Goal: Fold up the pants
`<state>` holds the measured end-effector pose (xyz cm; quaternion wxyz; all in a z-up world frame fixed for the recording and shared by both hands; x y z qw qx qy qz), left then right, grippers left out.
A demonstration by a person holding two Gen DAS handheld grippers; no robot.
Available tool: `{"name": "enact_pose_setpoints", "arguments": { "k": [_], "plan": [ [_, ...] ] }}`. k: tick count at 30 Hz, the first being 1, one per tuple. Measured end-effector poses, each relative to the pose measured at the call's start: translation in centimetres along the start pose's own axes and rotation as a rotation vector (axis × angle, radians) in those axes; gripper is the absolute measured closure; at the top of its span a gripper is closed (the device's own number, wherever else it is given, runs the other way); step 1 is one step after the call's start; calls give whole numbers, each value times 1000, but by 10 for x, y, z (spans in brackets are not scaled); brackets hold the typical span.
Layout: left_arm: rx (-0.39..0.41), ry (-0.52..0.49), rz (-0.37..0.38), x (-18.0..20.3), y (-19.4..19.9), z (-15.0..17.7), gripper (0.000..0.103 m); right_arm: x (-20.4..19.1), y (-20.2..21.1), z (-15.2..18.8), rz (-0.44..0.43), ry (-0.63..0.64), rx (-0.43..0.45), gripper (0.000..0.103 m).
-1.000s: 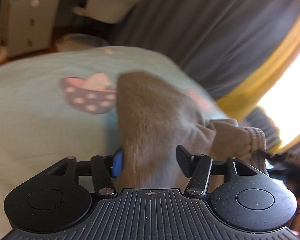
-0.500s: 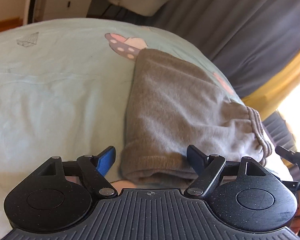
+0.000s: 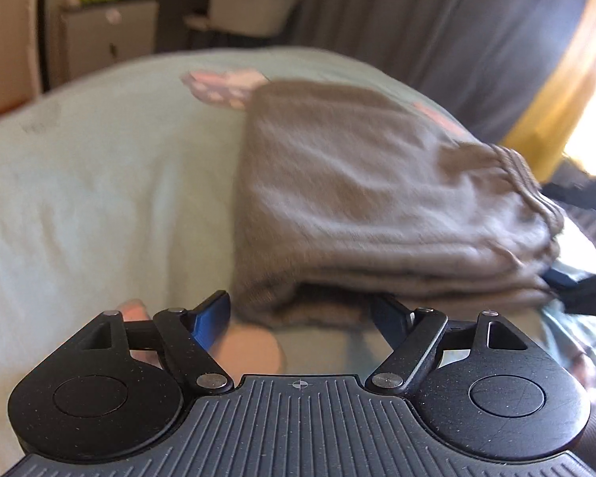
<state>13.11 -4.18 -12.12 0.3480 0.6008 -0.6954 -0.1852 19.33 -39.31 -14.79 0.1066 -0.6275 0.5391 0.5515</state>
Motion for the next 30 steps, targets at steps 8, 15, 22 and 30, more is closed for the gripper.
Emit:
{"name": "enact_pose_setpoints", "arguments": {
  "k": [8, 15, 22, 30],
  "plan": [
    [11, 131, -61, -31, -12, -8, 37, -13, -8, 14, 166, 228, 21, 68],
    [44, 167, -15, -33, 2, -11, 55, -47, 17, 27, 201, 438, 156, 83],
    [35, 241, 5, -41, 17, -12, 55, -32, 10, 40, 314, 513, 71, 80],
    [288, 308, 171, -45, 58, -31, 25, -40, 46, 42, 366, 507, 112, 48]
  ]
}}
Point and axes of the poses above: each gripper's, at about its wrist camera, not at the fingertips, and y roughly against the way its jaws point, x to its right, z to its underside, the point moved 5 cm from there along -y, roughly the way its jaws point, and after that the axes turned 3 degrees about y, right-handed, at the moved point
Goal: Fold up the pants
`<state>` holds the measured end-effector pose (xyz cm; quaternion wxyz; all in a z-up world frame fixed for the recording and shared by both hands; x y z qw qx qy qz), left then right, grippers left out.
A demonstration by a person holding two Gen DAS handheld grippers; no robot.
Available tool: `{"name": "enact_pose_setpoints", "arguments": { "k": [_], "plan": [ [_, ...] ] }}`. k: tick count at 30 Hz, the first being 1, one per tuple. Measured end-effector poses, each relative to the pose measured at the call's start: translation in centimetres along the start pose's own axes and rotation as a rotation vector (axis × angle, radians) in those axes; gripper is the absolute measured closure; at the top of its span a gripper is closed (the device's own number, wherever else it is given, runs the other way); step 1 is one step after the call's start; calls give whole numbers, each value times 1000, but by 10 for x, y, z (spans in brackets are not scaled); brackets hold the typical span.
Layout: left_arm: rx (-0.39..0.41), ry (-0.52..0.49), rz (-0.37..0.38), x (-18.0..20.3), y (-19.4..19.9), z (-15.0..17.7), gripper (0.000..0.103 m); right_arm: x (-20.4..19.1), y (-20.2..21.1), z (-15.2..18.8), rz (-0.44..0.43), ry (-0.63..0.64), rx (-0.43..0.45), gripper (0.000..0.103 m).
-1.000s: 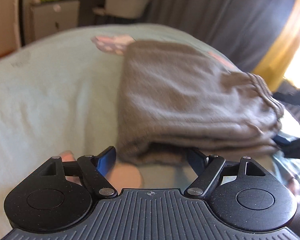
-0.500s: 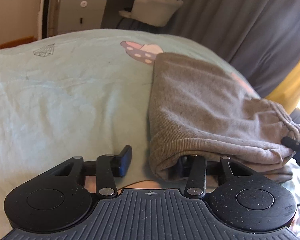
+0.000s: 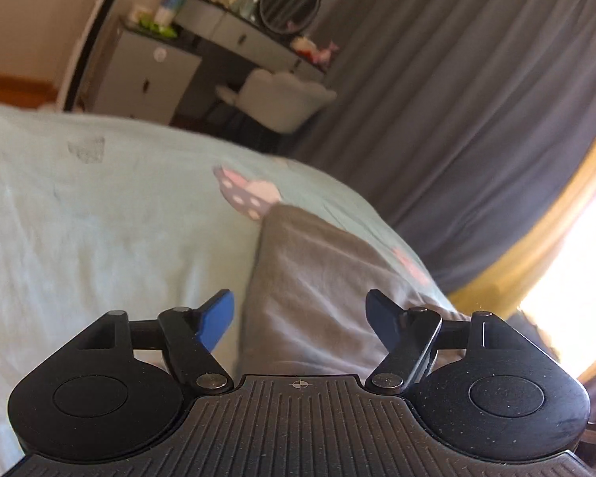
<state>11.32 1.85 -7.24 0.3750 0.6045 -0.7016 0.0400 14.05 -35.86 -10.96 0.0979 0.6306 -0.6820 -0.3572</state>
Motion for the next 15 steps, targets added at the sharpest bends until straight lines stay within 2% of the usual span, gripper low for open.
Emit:
{"name": "enact_pose_setpoints", "arguments": {
  "k": [3, 7, 8, 10, 12, 15],
  "plan": [
    [-66, 5, -73, -6, -21, 6, 25, -4, 19, -5, 22, 69, 96, 48],
    [-163, -56, -174, -9, -49, 19, 26, -23, 21, -14, -134, 143, 200, 48],
    [-179, -82, -197, -10, -53, 24, 24, -27, 17, -13, -167, 158, 203, 50],
    [-205, -140, -232, -12, -57, 30, 23, -31, 4, -9, -164, 200, 170, 52],
    [-222, -197, -253, -11, -57, 38, 22, -28, -10, 0, -104, 248, 132, 72],
    [-215, -255, -266, -7, -58, 42, 21, -23, -15, 5, -100, 263, 99, 73]
  ]
}}
Point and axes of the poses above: each gripper's, at about its wrist camera, not at the fingertips, and y roughly against the way its jaws point, x to its right, z to its underside, the point moved 5 cm from there along -y, roughly the way its jaws point, and after that the axes turned 3 degrees about y, right-handed, at the moved point
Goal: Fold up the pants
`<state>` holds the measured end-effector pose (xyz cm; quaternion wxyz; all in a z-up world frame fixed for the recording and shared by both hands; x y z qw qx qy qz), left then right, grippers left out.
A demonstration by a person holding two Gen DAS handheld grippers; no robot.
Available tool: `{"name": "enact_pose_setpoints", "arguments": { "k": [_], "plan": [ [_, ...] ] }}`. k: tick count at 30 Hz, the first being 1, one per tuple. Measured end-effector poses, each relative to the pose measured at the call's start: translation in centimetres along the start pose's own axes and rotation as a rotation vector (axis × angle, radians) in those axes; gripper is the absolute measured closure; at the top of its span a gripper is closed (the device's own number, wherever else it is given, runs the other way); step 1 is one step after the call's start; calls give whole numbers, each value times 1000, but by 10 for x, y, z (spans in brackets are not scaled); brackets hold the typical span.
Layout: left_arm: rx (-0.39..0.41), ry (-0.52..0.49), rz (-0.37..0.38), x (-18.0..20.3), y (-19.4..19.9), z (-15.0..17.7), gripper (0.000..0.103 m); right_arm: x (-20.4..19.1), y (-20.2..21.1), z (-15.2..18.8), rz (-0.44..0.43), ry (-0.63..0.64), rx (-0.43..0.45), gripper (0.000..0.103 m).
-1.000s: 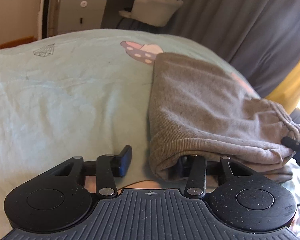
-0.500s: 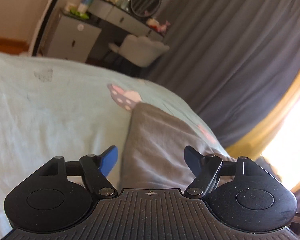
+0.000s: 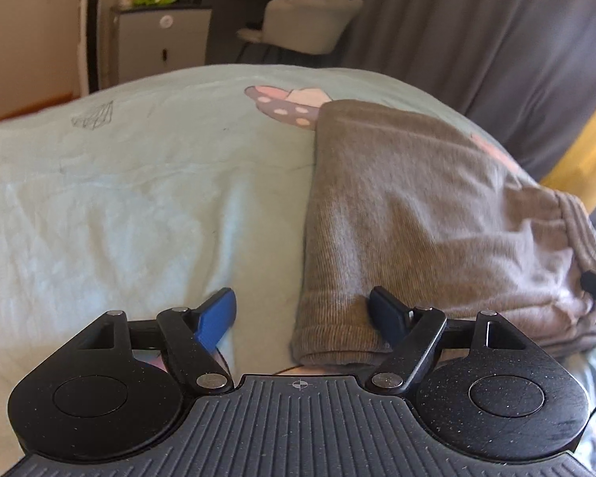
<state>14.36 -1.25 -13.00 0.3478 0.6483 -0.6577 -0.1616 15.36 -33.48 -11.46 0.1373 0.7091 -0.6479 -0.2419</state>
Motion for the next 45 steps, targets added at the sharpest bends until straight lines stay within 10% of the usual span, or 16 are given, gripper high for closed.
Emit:
{"name": "enact_pose_setpoints", "arguments": {
  "k": [4, 7, 9, 13, 25, 45],
  "plan": [
    [-8, 22, -11, -6, 2, 3, 11, -2, 2, 8, 4, 30, -64, 71],
    [-19, 44, -9, -9, 14, 7, 8, -4, 11, 15, 50, 17, -111, 46],
    [-27, 42, -18, -8, 22, 9, 7, -4, 10, 27, 77, 31, -242, 10],
    [-77, 24, -9, -1, 37, 18, 7, -18, 24, 56, 106, 121, -365, 9],
    [-19, -151, -18, 34, 86, 43, 2, -76, 73, 59, 108, 349, -249, 4],
    [-66, -126, 23, 40, 65, 42, 2, -57, 59, 49, 122, 215, -196, 4]
  ]
}}
Point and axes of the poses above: each gripper's, at about its wrist camera, not at the fingertips, and y roughly against the way its jaws point, x to its right, z to its underside, the point moved 5 cm from there along -y, roughly the way its jaws point, and after that the axes turned 3 degrees about y, right-handed, at the moved point
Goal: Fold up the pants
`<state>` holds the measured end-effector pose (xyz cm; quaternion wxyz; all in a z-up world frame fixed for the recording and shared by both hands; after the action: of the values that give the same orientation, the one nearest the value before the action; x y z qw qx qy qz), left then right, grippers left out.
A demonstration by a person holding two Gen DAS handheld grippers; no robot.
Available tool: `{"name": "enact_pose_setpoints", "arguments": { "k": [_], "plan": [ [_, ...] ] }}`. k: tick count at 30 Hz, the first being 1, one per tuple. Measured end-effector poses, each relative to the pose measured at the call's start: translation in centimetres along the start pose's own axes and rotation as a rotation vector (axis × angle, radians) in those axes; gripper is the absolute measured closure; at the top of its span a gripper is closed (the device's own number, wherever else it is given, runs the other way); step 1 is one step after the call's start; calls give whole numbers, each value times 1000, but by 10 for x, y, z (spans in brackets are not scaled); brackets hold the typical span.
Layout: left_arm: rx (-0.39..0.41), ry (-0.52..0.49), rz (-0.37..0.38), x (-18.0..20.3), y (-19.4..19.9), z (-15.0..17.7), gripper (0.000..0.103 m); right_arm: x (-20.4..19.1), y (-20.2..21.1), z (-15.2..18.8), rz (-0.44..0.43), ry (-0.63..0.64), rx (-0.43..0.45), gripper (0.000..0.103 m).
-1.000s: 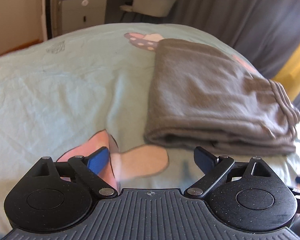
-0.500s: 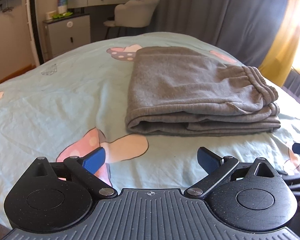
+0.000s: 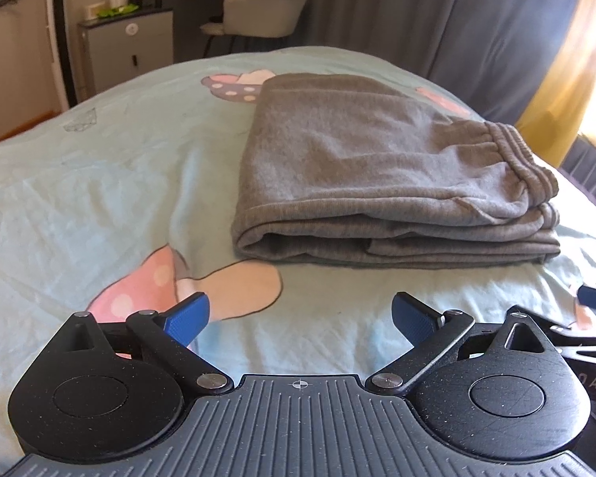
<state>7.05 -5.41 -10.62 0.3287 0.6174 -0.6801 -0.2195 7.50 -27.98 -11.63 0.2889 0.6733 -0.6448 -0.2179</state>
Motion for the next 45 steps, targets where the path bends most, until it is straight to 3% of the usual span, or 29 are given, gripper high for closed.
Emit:
{"name": "enact_pose_setpoints", "arguments": {
  "k": [9, 45],
  "plan": [
    [-5, -105, -42, 11, -16, 1, 2, 3, -13, 0, -19, -30, -11, 4],
    [-15, -54, -34, 2, -17, 1, 2, 13, -10, 0, -4, -84, 2, 4]
  ]
}}
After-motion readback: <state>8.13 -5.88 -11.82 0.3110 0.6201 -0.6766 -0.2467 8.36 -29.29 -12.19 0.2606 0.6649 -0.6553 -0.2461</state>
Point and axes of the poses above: each gripper's, at about its wrist camera, not at the fingertips, and y roughly against the way its jaws point, x to its right, z to its underside, the point moved 5 cm from there along -y, roughly the way its jaws point, and after that the axes turned 3 degrees about y, right-handed, at the moved point
